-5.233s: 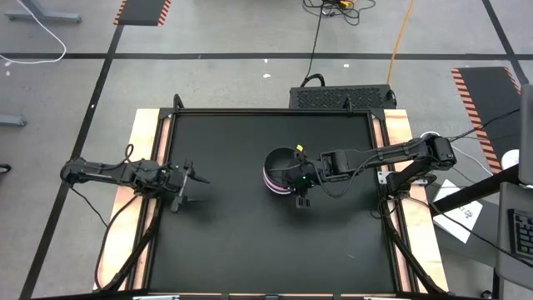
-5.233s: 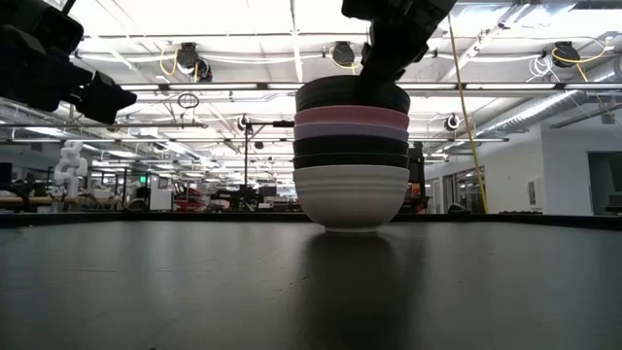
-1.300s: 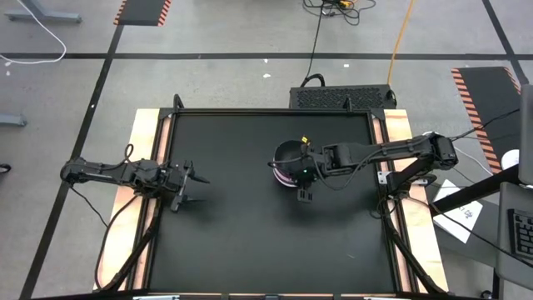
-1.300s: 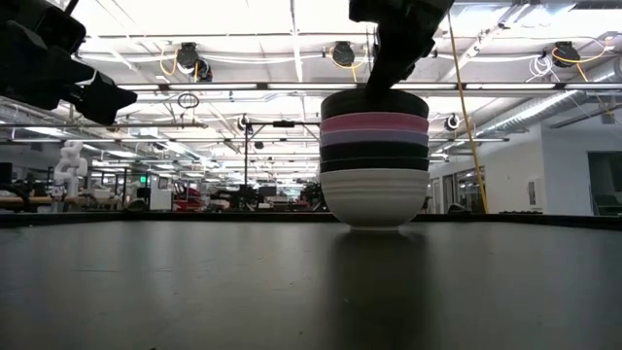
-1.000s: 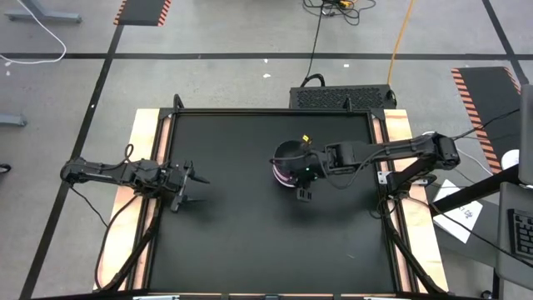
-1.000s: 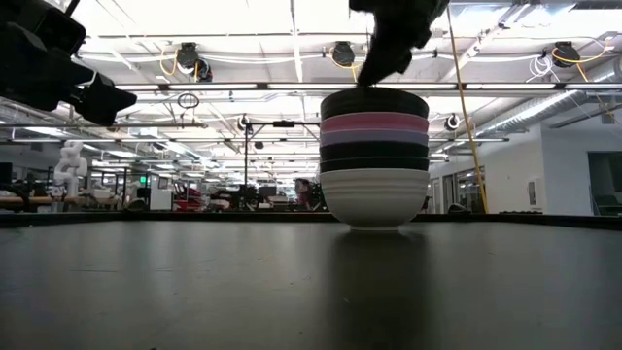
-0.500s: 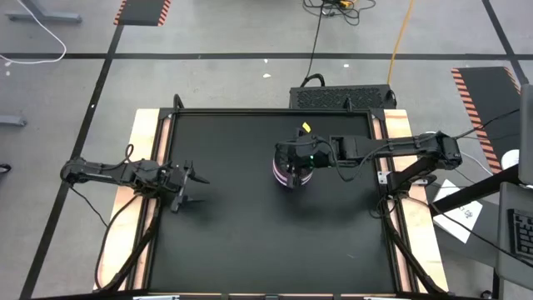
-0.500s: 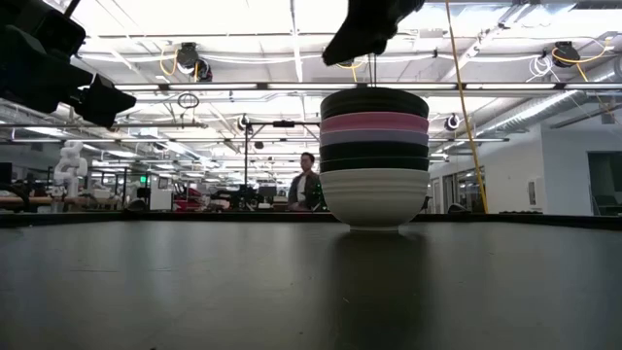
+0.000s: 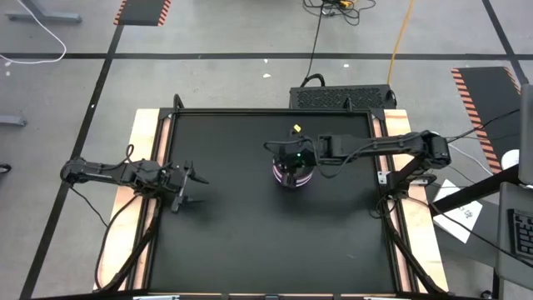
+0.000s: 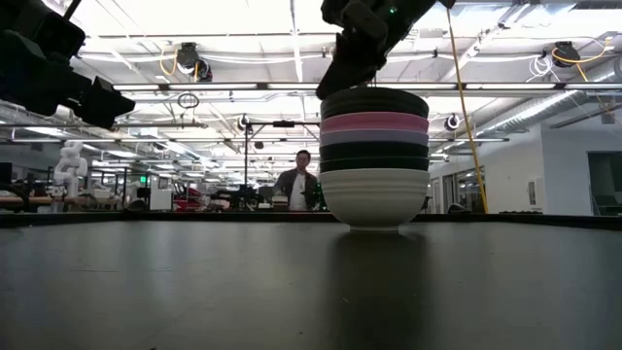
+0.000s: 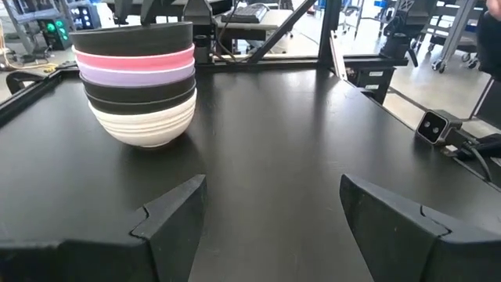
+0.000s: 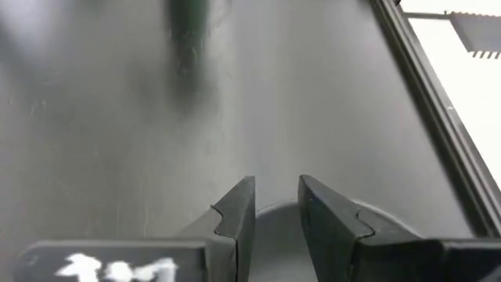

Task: Nest bowls inside each other
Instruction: Stack the black bowl on top of the pink bowl

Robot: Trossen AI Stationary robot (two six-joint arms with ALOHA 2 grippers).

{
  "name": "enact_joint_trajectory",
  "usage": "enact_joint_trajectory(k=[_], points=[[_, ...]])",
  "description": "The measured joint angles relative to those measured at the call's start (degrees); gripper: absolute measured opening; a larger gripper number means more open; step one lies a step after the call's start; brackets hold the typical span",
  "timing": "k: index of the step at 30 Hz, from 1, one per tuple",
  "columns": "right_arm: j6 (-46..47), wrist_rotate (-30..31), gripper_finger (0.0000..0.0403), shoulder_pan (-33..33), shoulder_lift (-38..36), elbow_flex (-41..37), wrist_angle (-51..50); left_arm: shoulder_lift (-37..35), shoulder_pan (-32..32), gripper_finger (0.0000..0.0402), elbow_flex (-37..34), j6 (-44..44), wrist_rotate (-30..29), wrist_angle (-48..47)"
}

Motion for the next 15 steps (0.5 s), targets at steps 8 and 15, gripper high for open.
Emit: enact_joint_trajectory(k=[8,15], points=[[1.93,-0.04,0.0089,0.0,0.02,-1.25,-0.34,0.02,0.02,0.0294,0.0,0.0,-0.02,-0.13],[2.22,0.15,0.0089,0.0,-0.15,-4.15,1.55,0.01,0.01,0.0294,0.0,-0.07,-0.02,-0.12]])
